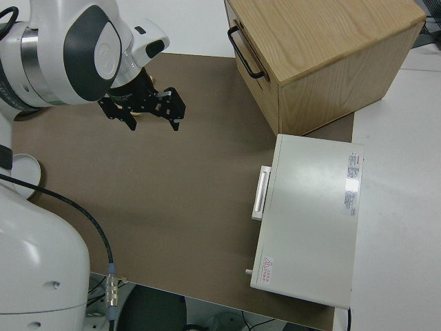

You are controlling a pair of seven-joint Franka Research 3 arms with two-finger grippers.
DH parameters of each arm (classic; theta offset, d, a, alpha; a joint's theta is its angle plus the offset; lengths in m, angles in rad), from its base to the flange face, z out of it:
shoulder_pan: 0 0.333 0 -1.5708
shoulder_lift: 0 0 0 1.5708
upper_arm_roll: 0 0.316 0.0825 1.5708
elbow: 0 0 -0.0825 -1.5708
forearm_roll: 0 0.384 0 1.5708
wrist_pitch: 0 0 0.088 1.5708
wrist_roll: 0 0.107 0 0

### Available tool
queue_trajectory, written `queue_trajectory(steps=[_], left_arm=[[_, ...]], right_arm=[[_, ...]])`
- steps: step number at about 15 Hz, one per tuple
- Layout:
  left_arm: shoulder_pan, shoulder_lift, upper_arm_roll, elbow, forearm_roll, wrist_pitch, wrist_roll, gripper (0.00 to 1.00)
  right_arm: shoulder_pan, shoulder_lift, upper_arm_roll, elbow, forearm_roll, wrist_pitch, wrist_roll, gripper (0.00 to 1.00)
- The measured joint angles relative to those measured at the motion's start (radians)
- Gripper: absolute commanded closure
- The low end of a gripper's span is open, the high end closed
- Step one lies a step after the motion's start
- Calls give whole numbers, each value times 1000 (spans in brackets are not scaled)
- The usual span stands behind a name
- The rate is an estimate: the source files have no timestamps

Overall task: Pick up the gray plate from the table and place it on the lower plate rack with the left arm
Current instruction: 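Move the left gripper toward the gray plate on the table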

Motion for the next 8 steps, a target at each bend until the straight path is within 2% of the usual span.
queue_trajectory(steps=[8], left_arm=[[0, 7, 2, -4, -36, -7, -33, 5]], right_arm=[[0, 0, 0, 0, 0, 0, 0, 11]])
